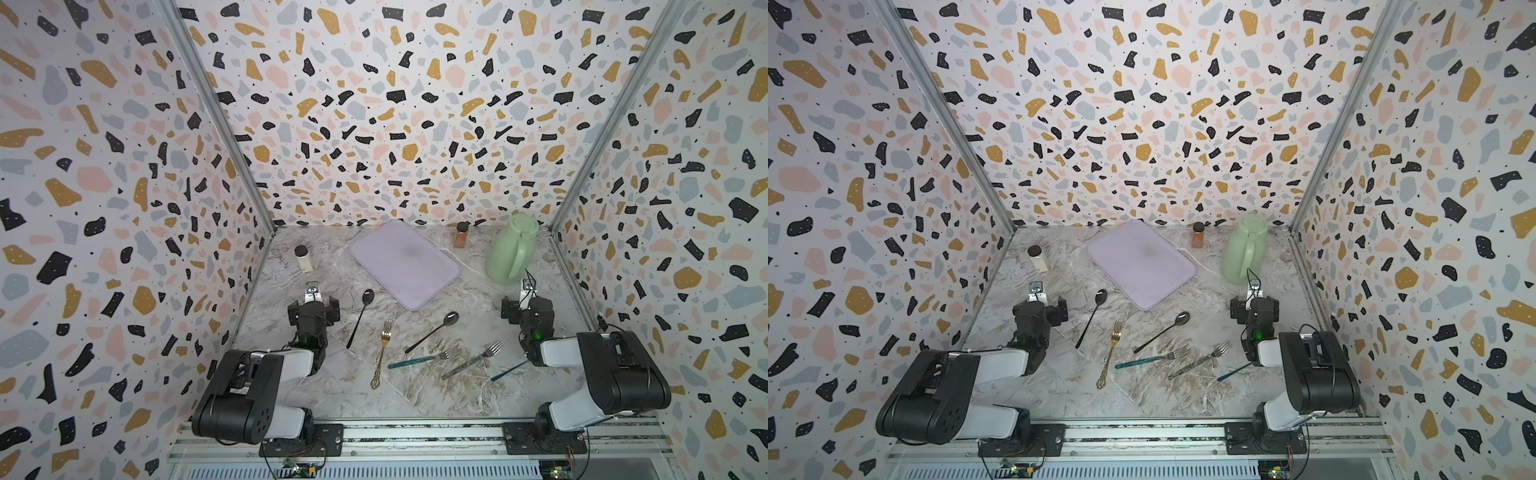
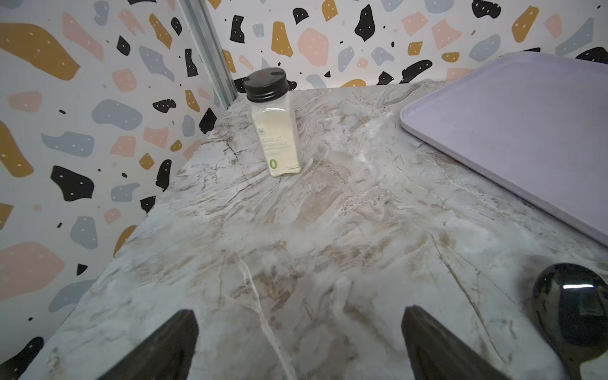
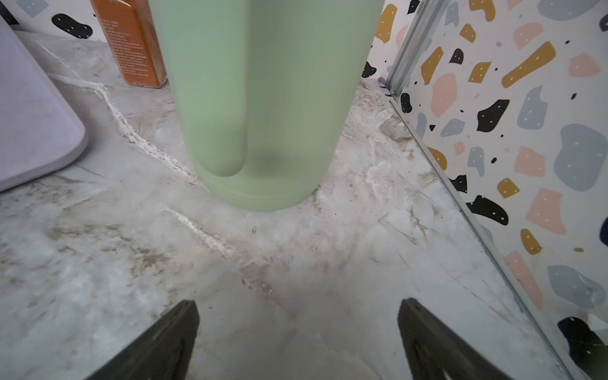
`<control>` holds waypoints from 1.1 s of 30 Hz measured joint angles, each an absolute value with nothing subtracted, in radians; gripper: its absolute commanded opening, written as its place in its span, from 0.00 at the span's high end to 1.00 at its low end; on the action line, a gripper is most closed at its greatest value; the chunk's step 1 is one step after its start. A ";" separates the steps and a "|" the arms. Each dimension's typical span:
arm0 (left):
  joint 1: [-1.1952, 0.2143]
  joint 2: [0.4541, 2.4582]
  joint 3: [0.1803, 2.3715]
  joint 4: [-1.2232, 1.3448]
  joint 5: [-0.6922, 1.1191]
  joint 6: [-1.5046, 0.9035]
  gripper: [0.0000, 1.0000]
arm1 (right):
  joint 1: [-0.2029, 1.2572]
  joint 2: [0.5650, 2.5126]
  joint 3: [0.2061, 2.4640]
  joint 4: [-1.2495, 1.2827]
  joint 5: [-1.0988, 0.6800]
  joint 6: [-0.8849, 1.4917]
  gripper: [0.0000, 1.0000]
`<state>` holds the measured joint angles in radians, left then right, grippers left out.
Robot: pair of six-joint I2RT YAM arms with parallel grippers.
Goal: Set the spoon and fork side by side
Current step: Adjust the tray at the center of the board.
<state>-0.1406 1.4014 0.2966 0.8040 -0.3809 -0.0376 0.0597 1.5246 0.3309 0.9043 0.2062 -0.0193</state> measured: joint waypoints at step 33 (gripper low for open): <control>-0.142 0.975 0.540 0.139 -0.454 -0.332 0.00 | 0.060 1.147 0.706 0.115 0.342 0.276 0.00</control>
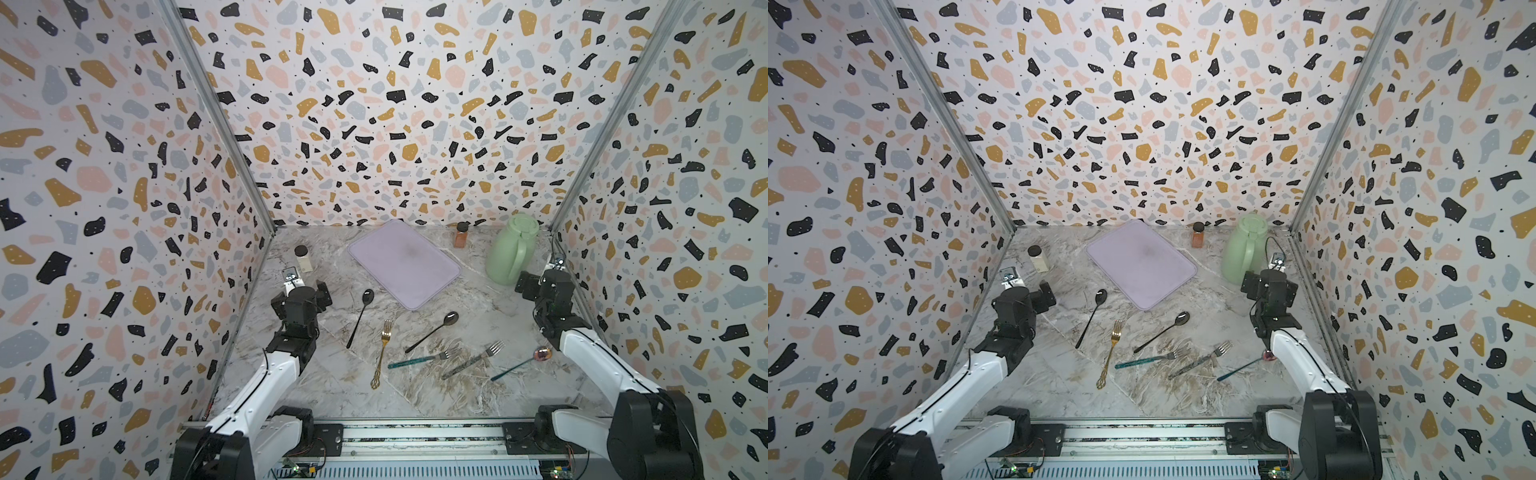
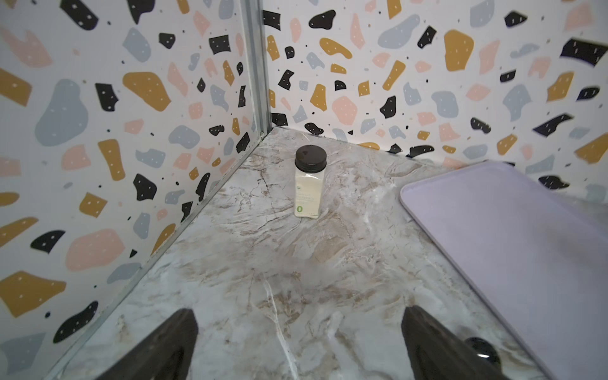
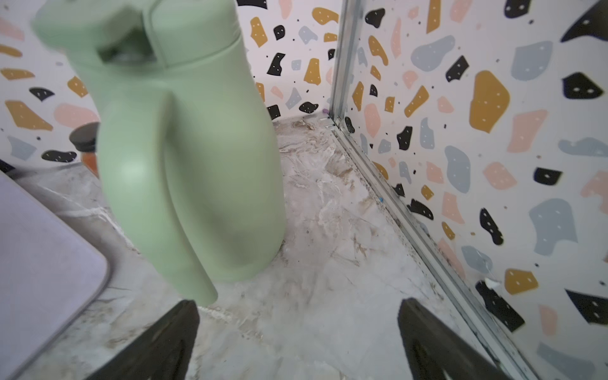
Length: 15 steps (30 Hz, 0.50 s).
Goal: Set the spoon and fork side by side
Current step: Adjust the tray at the center of the board.
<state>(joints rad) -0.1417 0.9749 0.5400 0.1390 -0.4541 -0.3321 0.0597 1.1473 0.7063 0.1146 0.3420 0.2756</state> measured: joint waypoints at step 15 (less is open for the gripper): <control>-0.142 0.872 0.866 -0.476 0.017 -0.613 0.00 | 0.205 1.074 0.923 -0.573 -0.082 0.608 0.18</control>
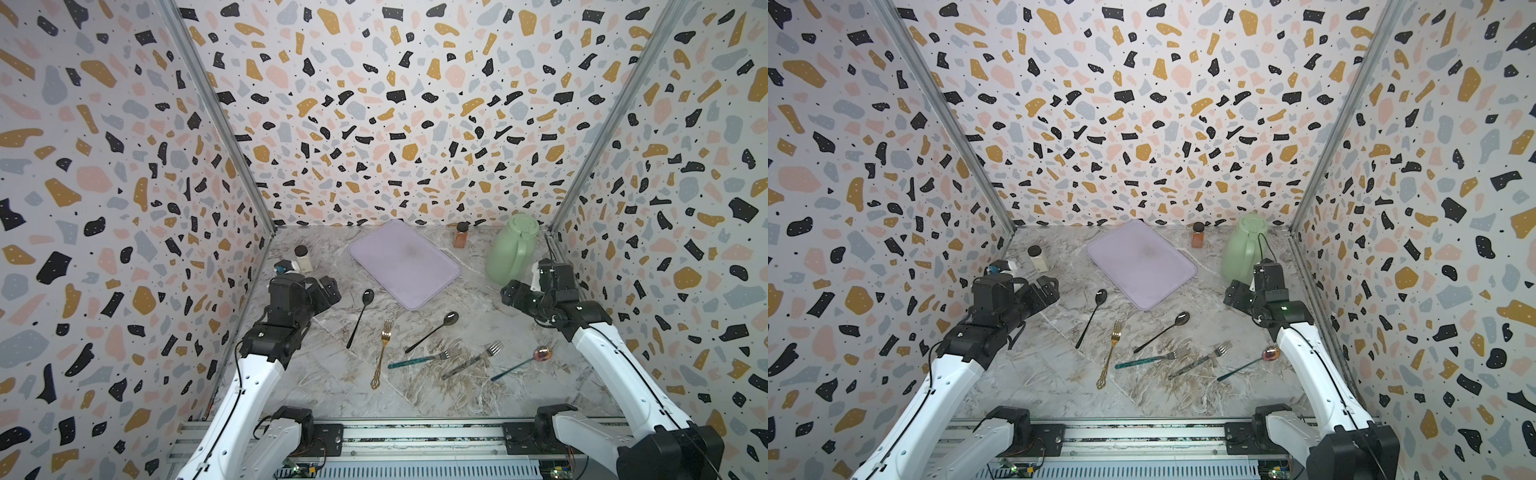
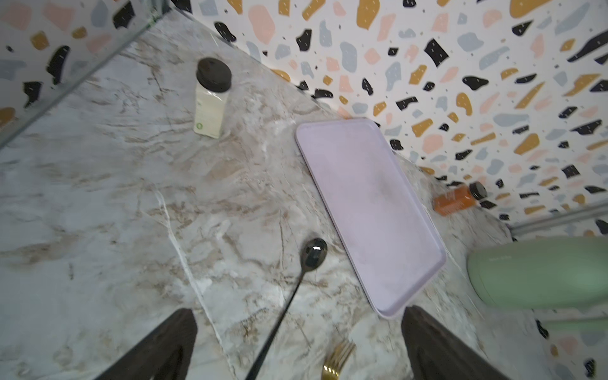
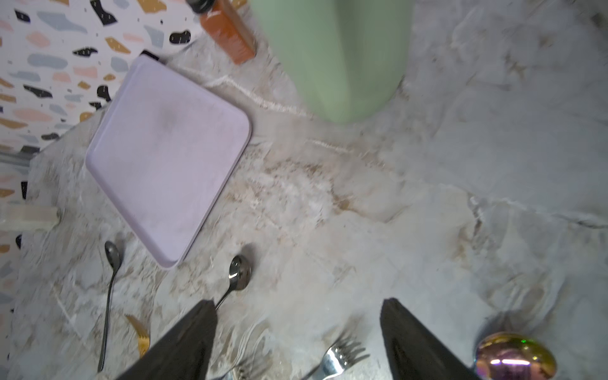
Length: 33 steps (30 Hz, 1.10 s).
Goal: Set the spoon and fork side by side
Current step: Adjust the tray at the center of the board.
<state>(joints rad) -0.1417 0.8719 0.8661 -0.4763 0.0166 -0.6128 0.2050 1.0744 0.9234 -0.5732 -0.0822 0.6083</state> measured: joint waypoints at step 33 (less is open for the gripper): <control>-0.142 0.788 0.896 -0.800 0.315 -0.524 0.09 | 0.689 2.118 1.678 -0.713 0.205 0.774 0.41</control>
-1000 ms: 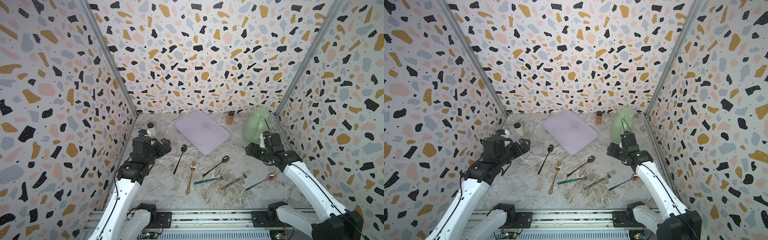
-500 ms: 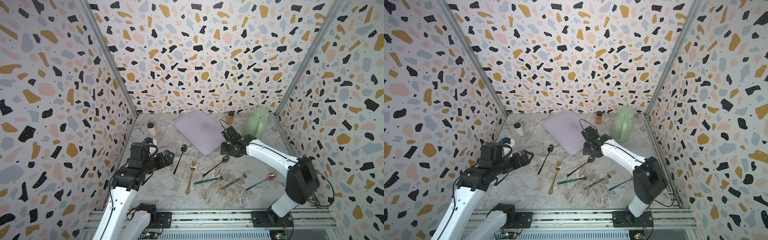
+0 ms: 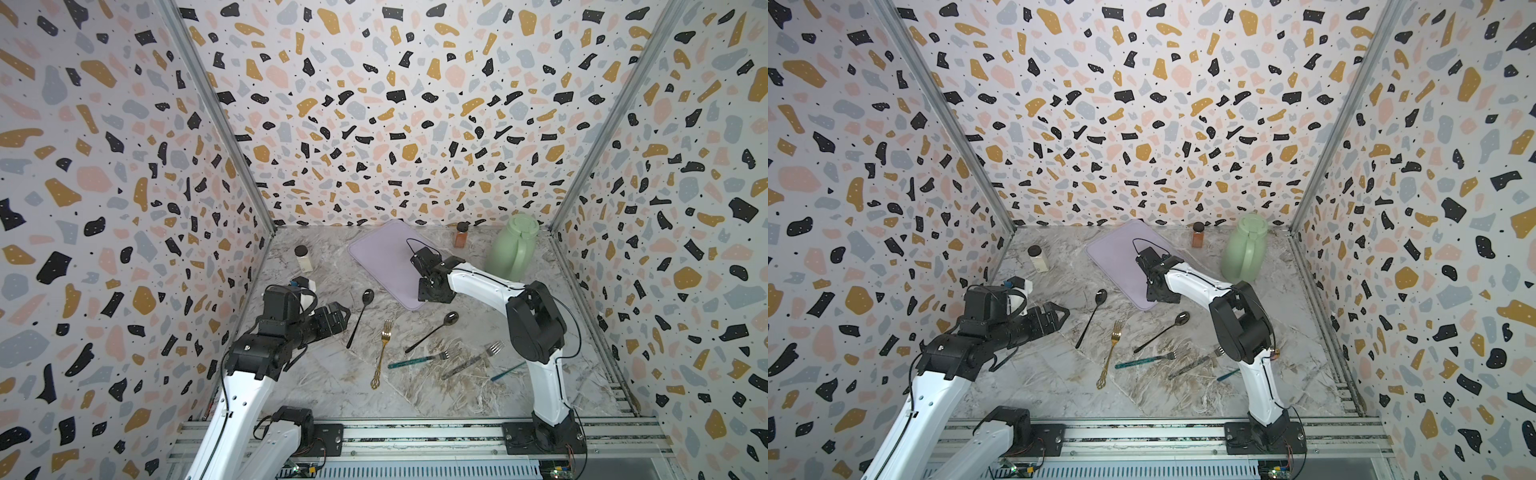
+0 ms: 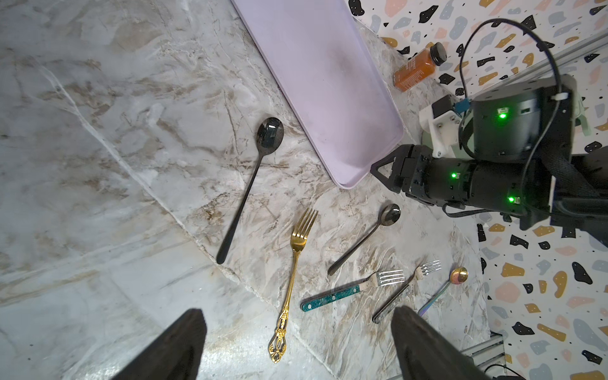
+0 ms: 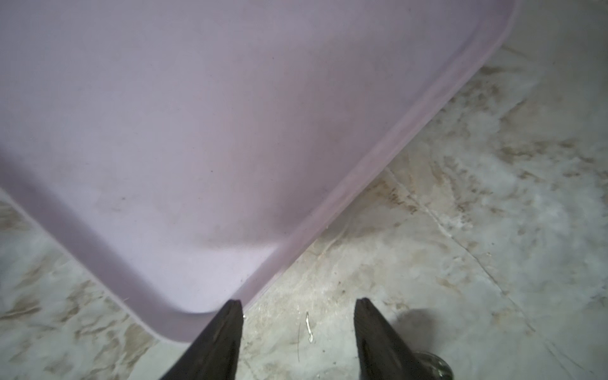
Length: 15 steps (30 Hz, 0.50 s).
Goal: Set the spoon and fork side by side
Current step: Adjust the tray at the center of the board.
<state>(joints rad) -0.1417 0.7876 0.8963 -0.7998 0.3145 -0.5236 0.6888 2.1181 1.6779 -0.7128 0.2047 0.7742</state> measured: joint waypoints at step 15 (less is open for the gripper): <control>-0.142 0.805 0.894 -0.799 0.309 -0.521 0.10 | 0.689 2.220 1.759 -0.758 0.213 0.778 0.51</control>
<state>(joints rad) -0.1417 0.8047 0.8944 -0.7994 0.3092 -0.5205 0.6888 2.2204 1.7588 -0.7578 0.2131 0.7780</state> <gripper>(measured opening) 0.902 0.510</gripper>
